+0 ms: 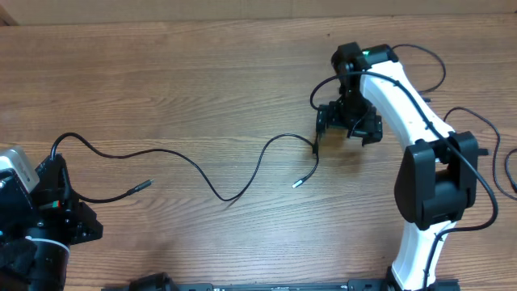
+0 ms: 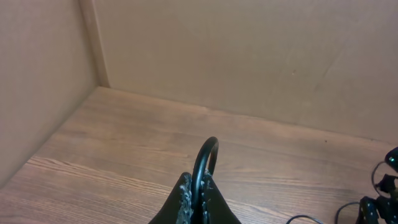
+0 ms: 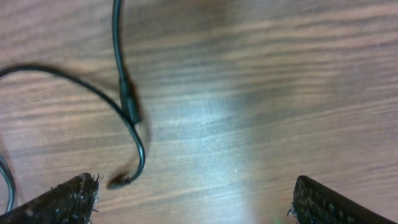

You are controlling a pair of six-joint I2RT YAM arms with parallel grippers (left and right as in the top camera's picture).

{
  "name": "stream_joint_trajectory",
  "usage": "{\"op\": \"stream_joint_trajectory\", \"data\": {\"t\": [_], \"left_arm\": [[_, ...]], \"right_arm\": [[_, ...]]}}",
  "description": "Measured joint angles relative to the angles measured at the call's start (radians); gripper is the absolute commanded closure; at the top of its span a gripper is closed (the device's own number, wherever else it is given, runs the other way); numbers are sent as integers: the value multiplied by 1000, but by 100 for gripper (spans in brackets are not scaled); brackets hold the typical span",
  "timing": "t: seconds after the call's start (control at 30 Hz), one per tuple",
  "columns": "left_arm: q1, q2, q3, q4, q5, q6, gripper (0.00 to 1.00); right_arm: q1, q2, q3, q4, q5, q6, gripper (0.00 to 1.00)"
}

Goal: Untangle cables

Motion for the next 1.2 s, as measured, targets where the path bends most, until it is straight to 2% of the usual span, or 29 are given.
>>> {"op": "stream_joint_trajectory", "data": {"t": [0.3,0.5,0.67,0.7,0.73,0.8,0.83,0.87,1.2], "left_arm": [[0,0,0,2,0,0,96],[0,0,0,5,0,0,96],[0,0,0,6,0,0,96],[0,0,0,6,0,0,96],[0,0,0,6,0,0,96],[0,0,0,6,0,0,96],[0,0,0,6,0,0,96],[0,0,0,6,0,0,96],[0,0,0,6,0,0,96]], "right_arm": [[117,0,-31,23,27,68,0],[179,-1,-208,181,37,98,0],[178,0,-321,232,23,112,3],[174,-1,-329,237,6,114,10],[174,-3,-336,244,-9,115,29],[174,-4,-343,257,-39,118,76],[174,-4,-346,268,-52,120,90],[175,-4,-348,273,-65,120,96],[174,-4,-349,290,-93,128,96]]}}
